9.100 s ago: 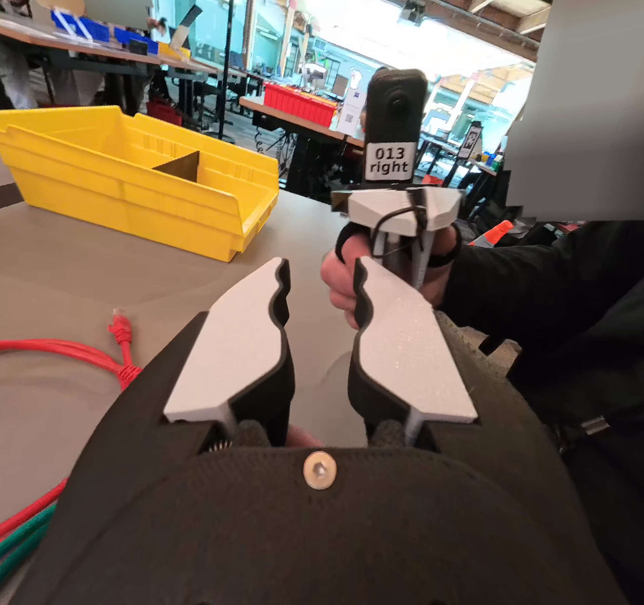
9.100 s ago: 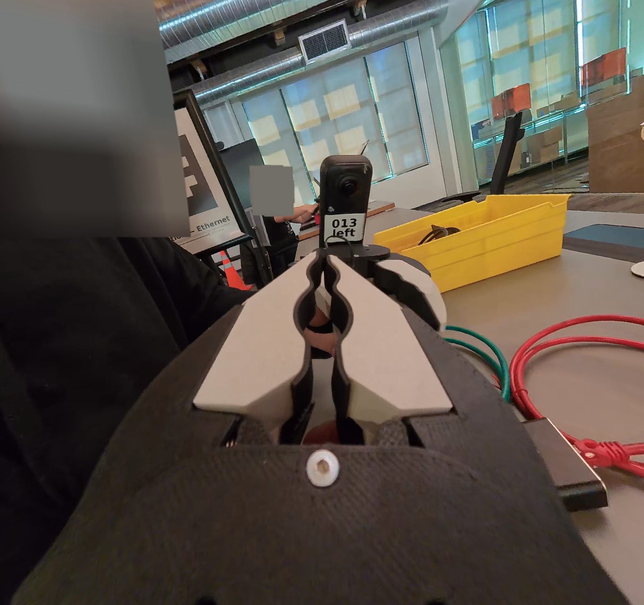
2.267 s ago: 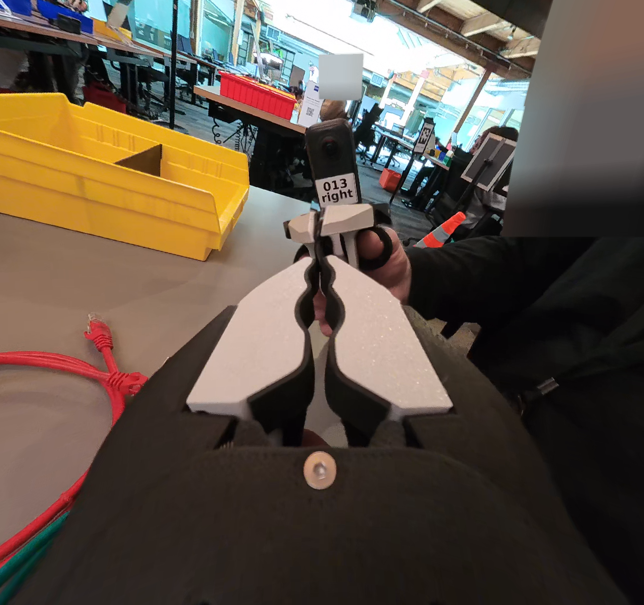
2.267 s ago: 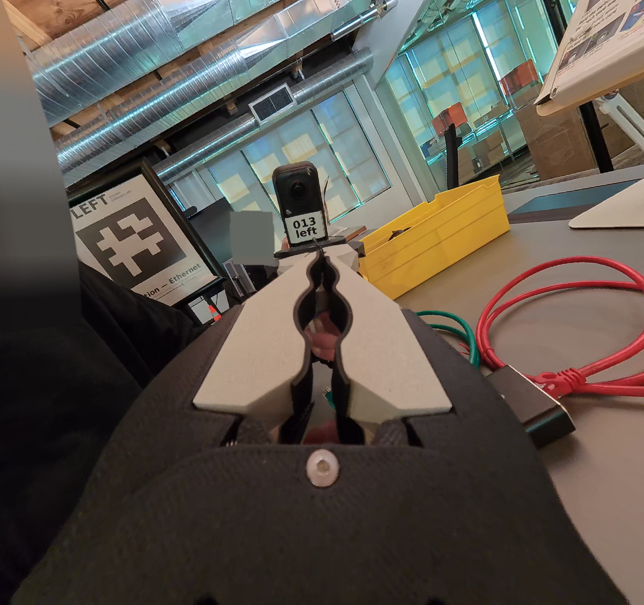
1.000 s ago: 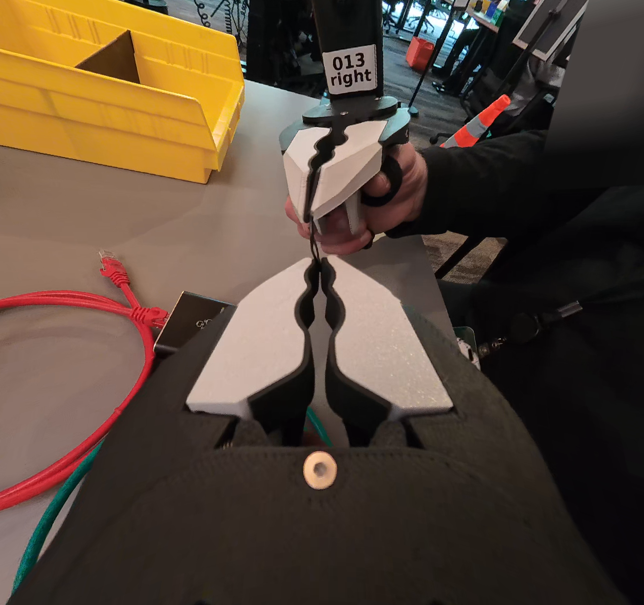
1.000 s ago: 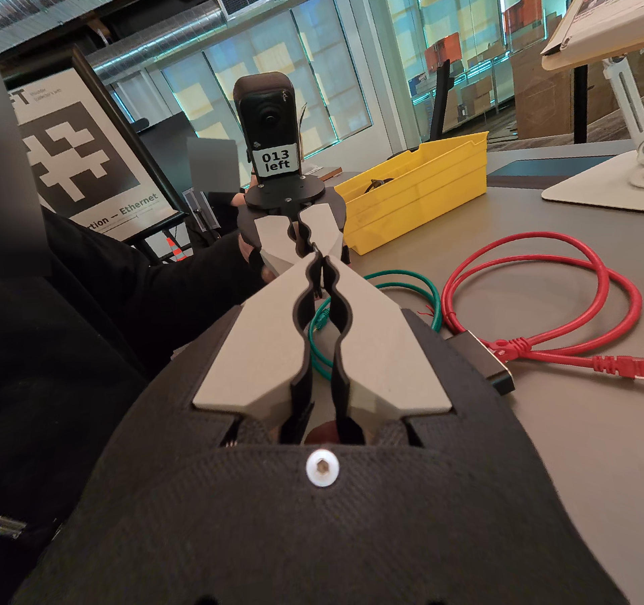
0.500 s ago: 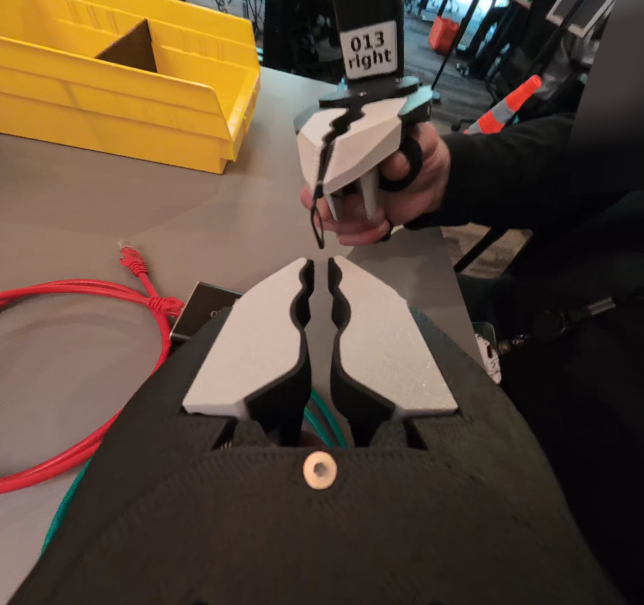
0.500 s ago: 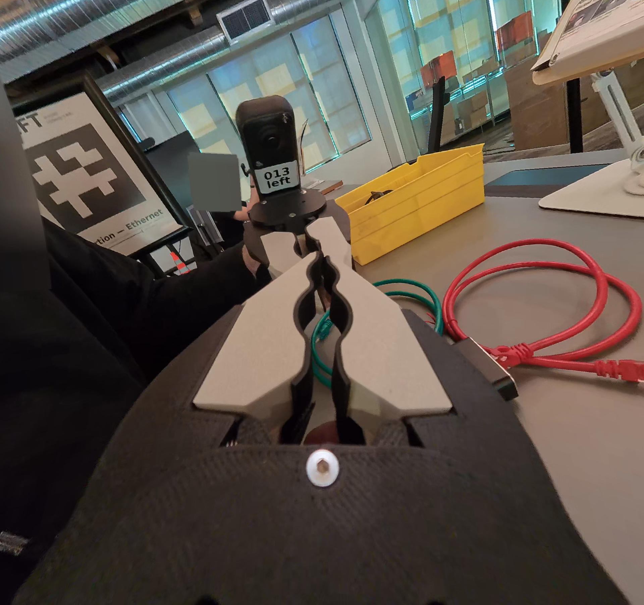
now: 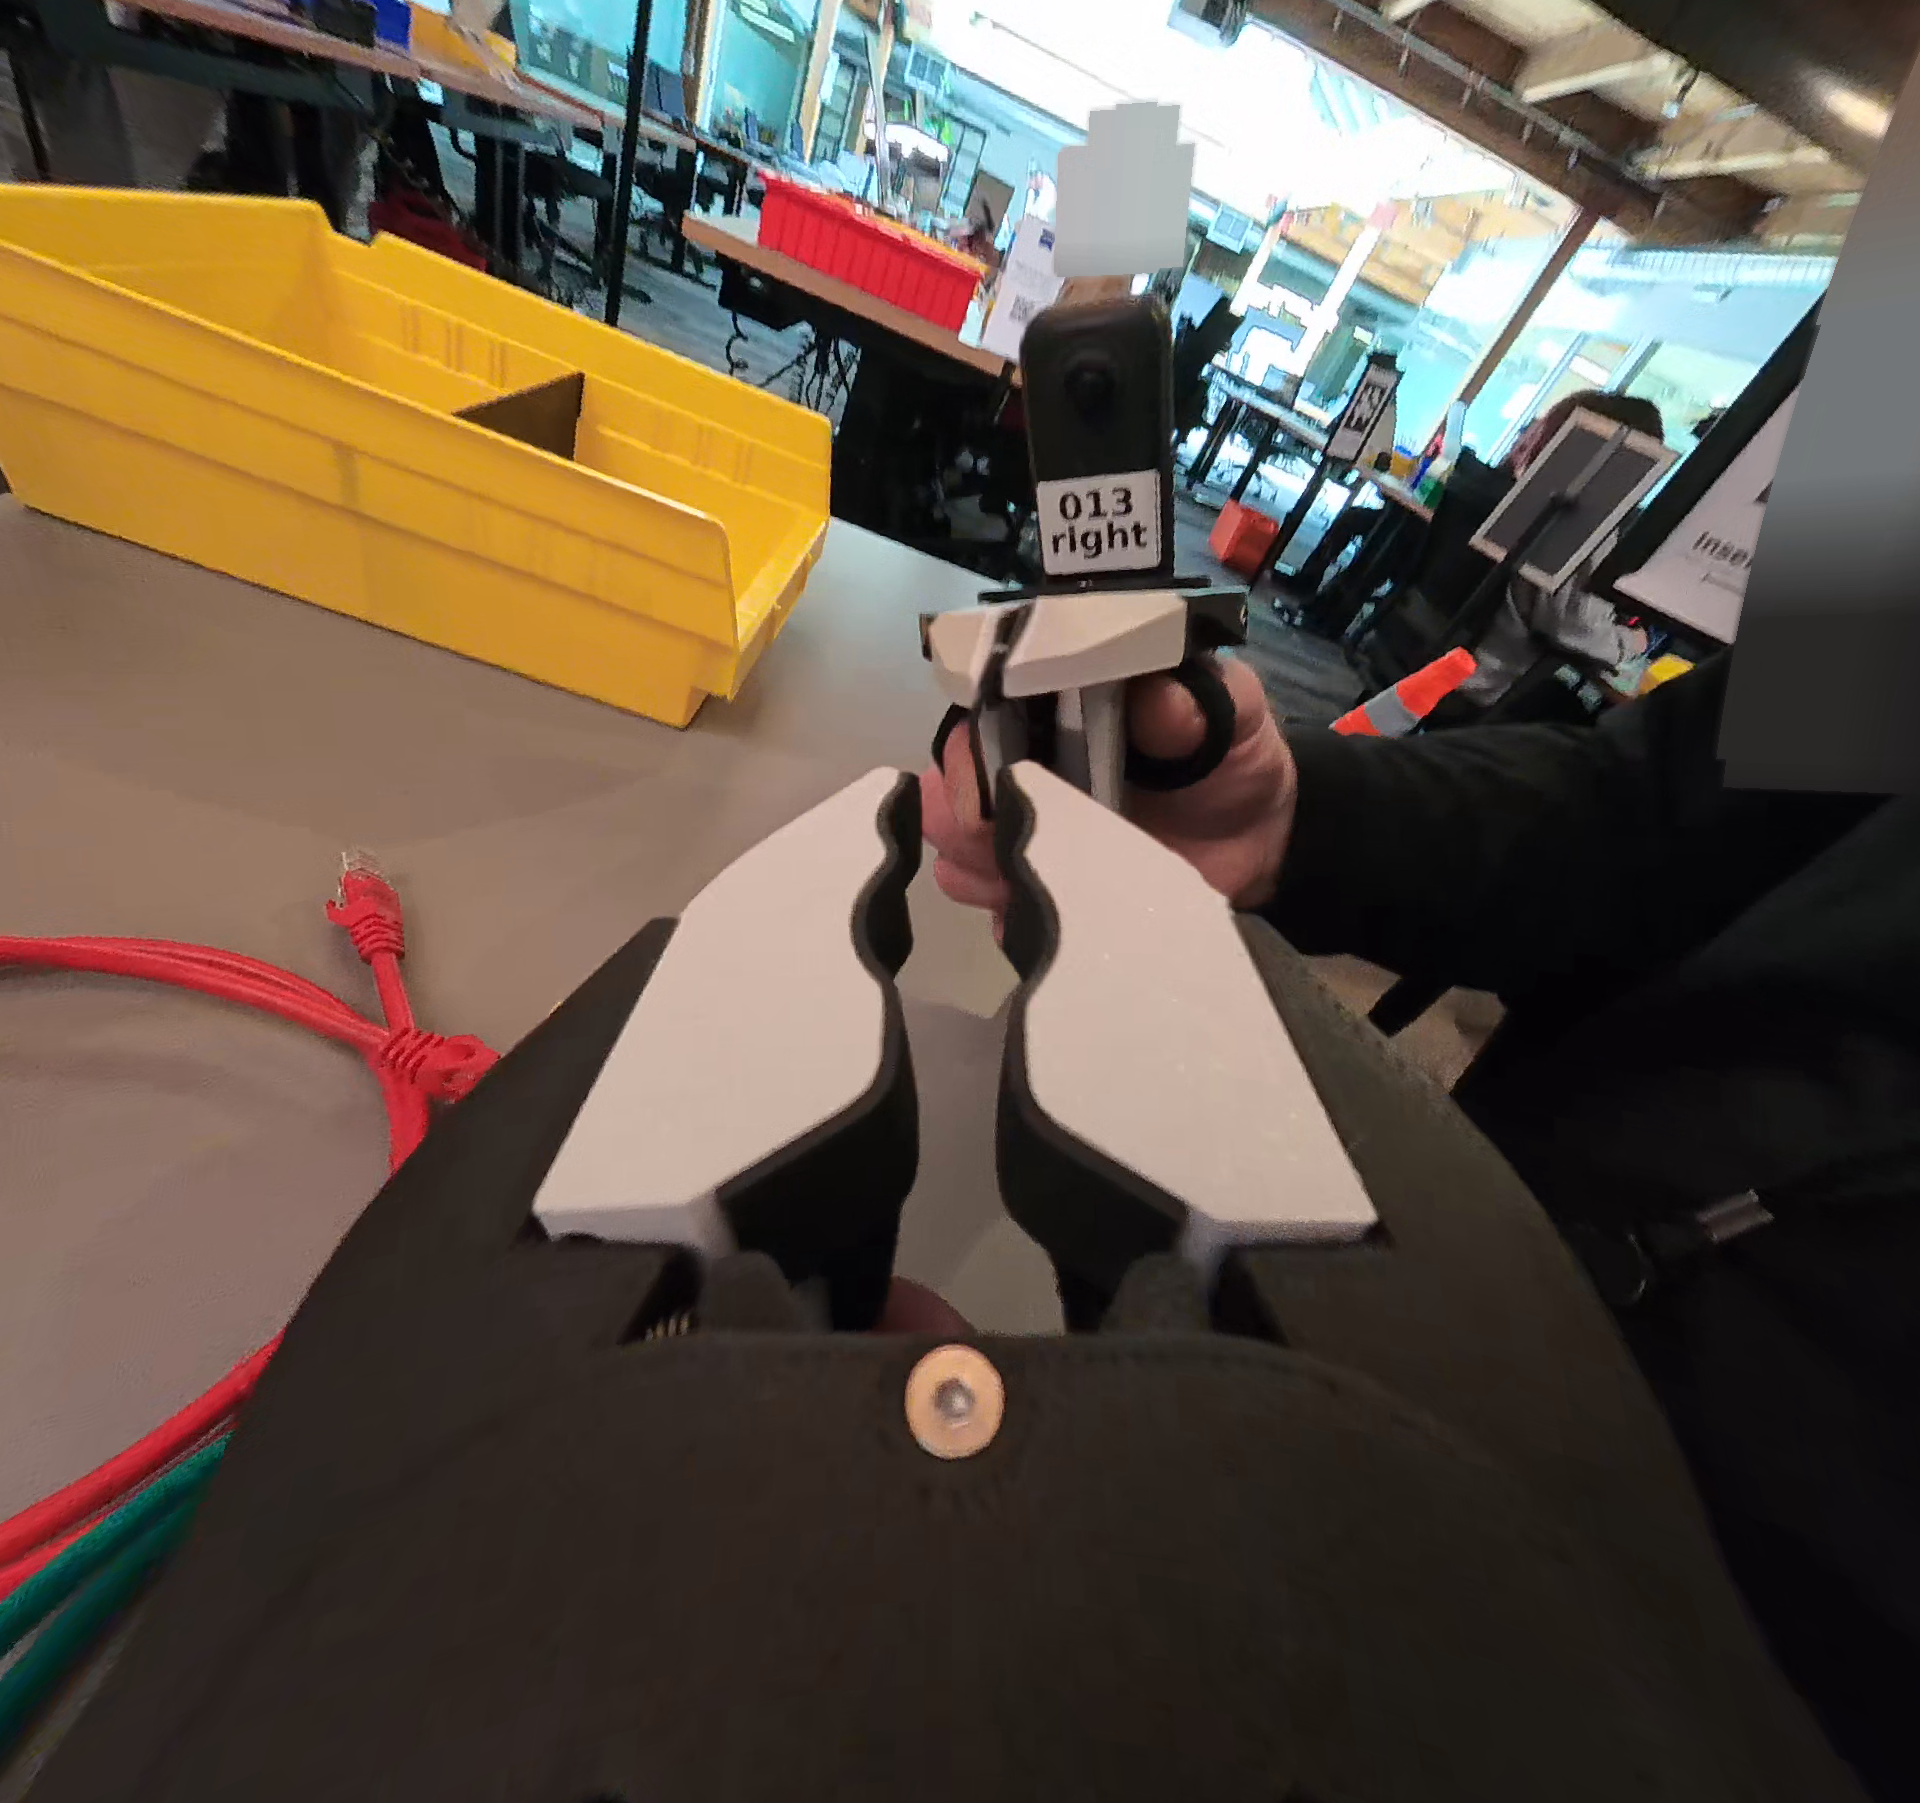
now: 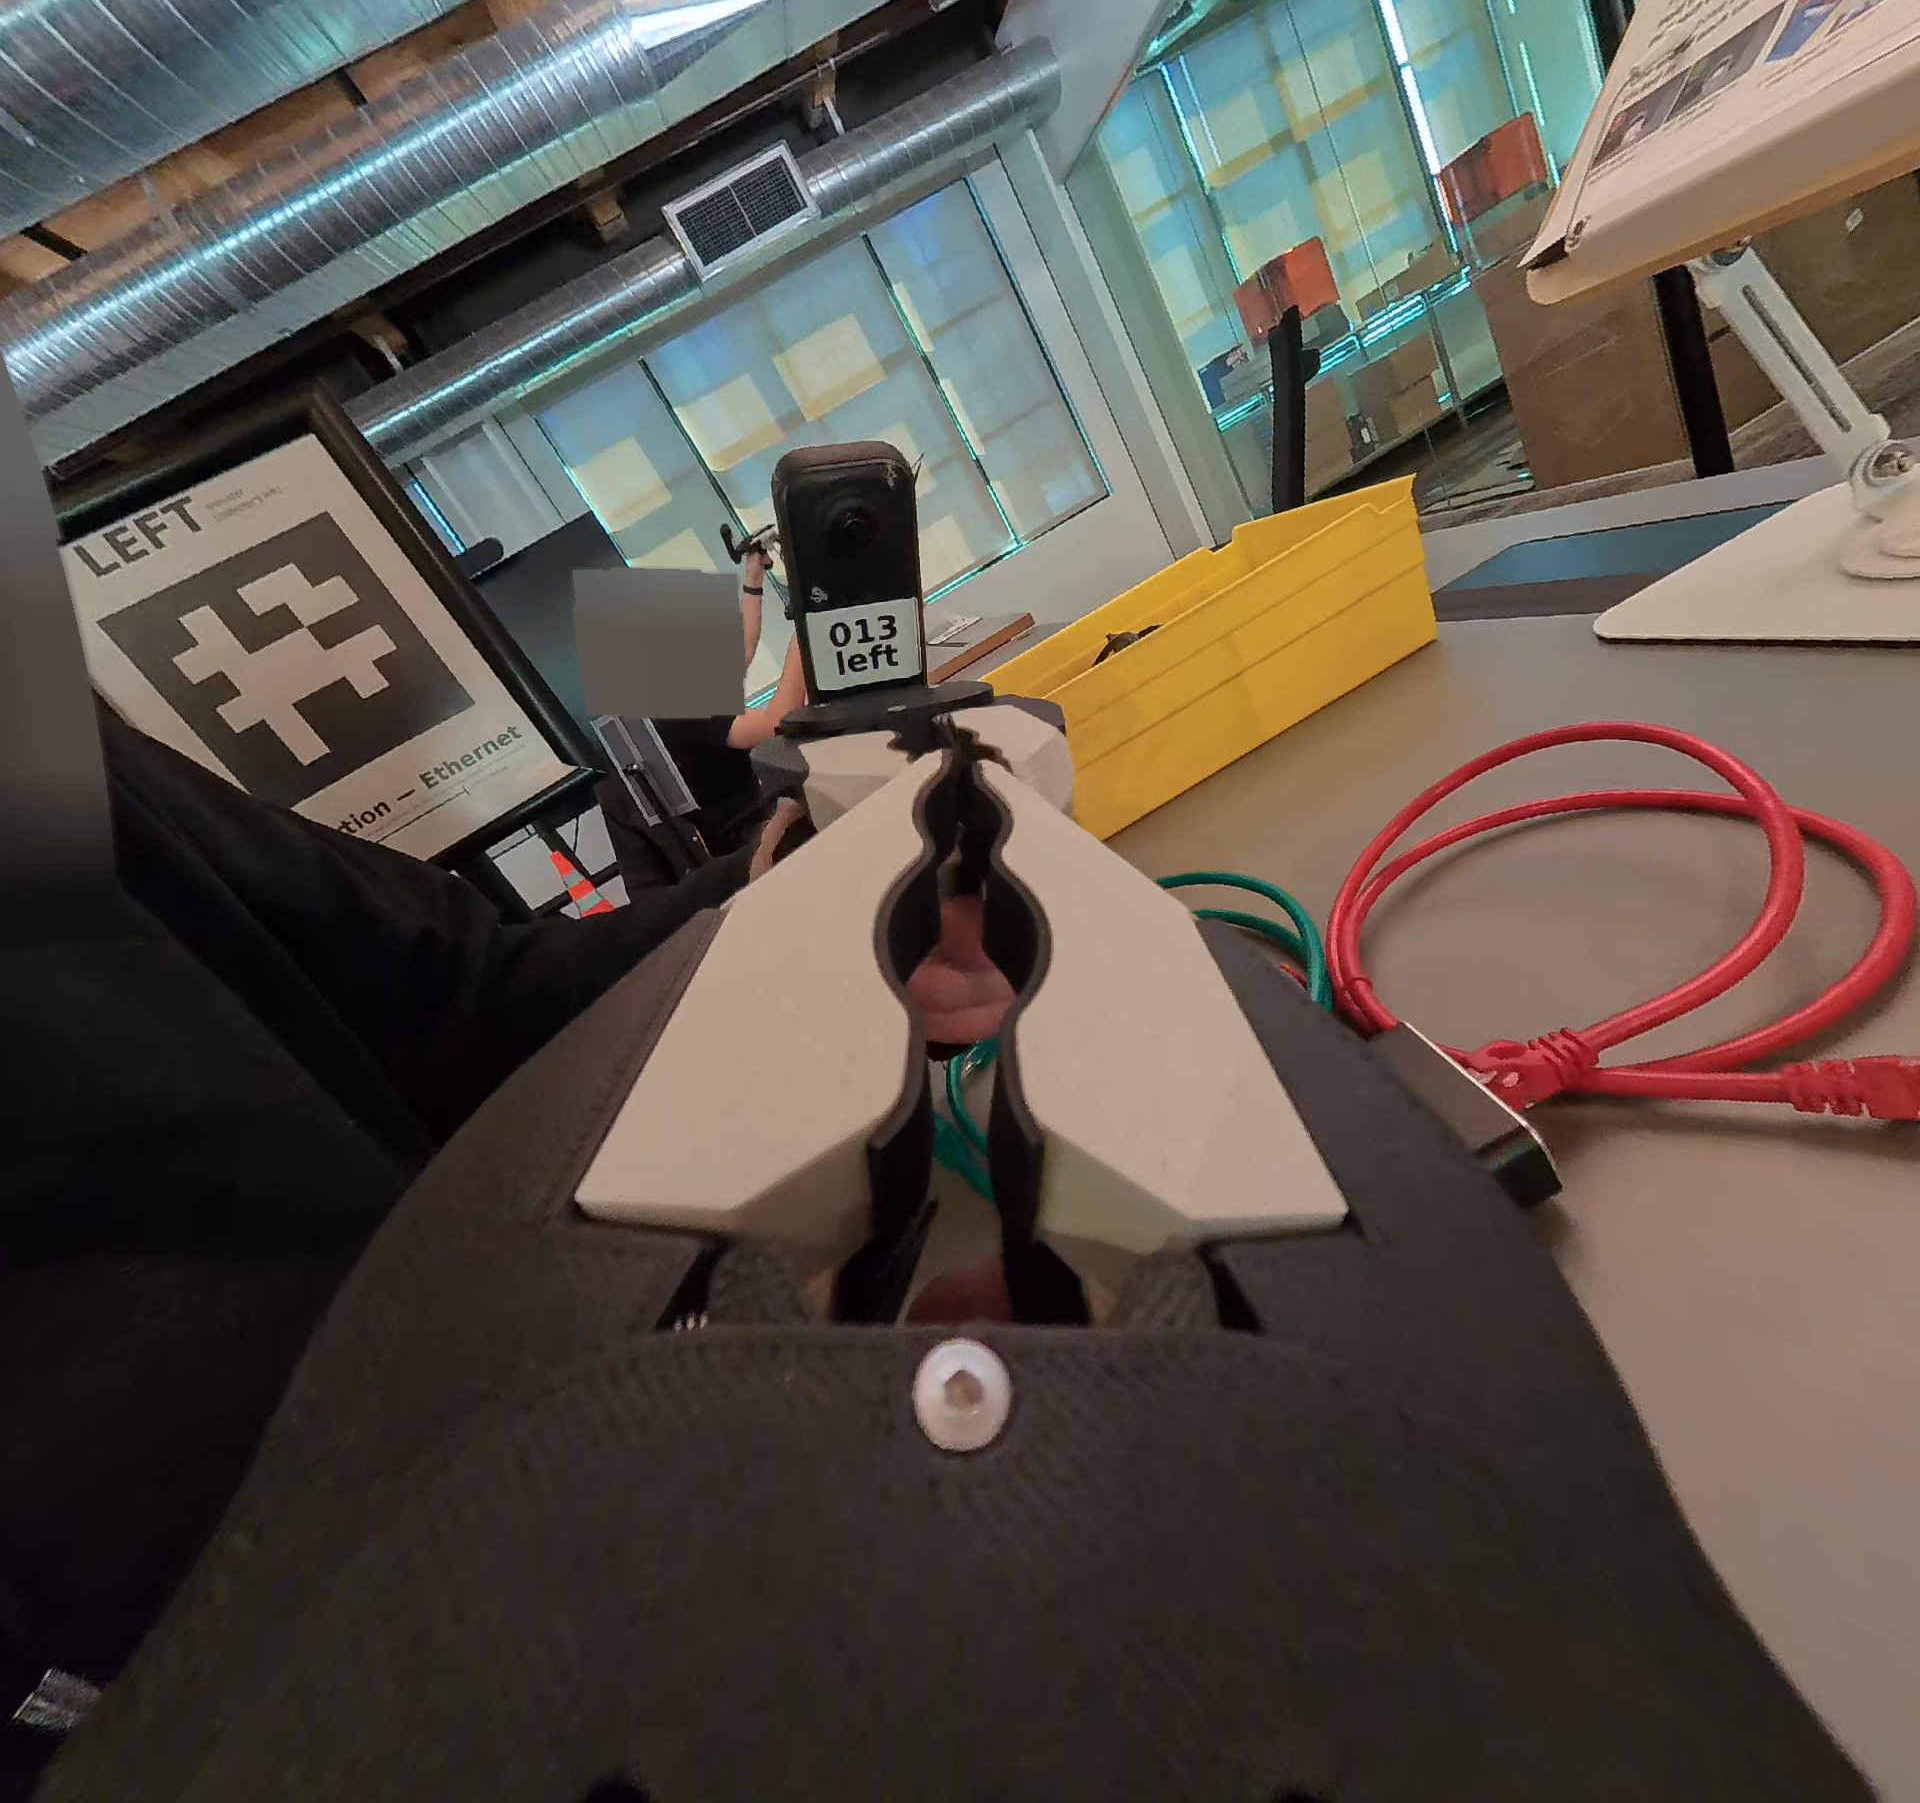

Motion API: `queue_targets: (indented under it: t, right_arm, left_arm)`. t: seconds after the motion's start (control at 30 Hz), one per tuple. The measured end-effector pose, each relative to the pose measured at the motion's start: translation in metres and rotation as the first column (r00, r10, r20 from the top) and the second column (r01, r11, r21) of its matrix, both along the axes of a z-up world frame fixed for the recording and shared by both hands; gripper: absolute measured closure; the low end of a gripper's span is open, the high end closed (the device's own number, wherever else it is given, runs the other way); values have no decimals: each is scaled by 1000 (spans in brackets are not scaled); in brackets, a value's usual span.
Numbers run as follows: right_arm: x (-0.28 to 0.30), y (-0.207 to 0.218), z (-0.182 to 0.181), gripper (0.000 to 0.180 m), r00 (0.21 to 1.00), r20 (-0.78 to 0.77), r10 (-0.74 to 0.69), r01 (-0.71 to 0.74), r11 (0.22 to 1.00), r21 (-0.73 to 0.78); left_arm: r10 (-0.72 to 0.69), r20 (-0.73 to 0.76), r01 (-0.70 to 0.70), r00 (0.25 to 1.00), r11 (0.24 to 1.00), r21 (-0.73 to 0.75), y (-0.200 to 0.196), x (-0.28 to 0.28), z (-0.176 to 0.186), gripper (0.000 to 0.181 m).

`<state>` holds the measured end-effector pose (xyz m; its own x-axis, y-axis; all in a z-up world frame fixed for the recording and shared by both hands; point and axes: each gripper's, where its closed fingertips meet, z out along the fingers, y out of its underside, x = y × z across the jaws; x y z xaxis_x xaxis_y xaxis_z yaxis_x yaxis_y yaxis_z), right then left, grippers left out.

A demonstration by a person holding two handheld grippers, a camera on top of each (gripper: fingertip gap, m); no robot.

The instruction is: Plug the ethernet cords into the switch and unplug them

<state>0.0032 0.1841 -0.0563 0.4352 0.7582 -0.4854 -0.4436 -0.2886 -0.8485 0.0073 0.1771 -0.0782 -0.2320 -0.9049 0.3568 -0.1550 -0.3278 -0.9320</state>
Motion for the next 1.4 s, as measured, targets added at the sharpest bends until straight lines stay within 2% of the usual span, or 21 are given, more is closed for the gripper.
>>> queue_targets:
  t: [0.3, 0.47, 0.7, 0.87, 1.4]
  right_arm:
    - [0, 0, 0, 180, 1000, -1, 2, -2, 1000, 0]
    - [-1, 0, -1, 180, 1000, 1, 6, -6, 1000, 0]
    - [-1, 0, -1, 180, 1000, 7, 11, -11, 1000, 1]
    - [-2, 1, -1, 180, 1000, 6, 18, -18, 1000, 3]
    - [-31, 12, 8, 180, 998, 29, 57, -58, 997, 41]
  left_arm:
    - [-9, -21, 9, 1000, 1000, 8, -5, 4, -5, 166]
    - [8, -1, -8, 1000, 1000, 1, -1, 3, -2, 171]
    - [-8, -27, 10, 1000, 998, 65, -7, 5, -5, 180]
    - [2, -31, 1, 1000, 997, 78, -6, 3, -4, 180]
    - [10, -126, 7, 992, 992, 130, -5, -32, -6, 180]
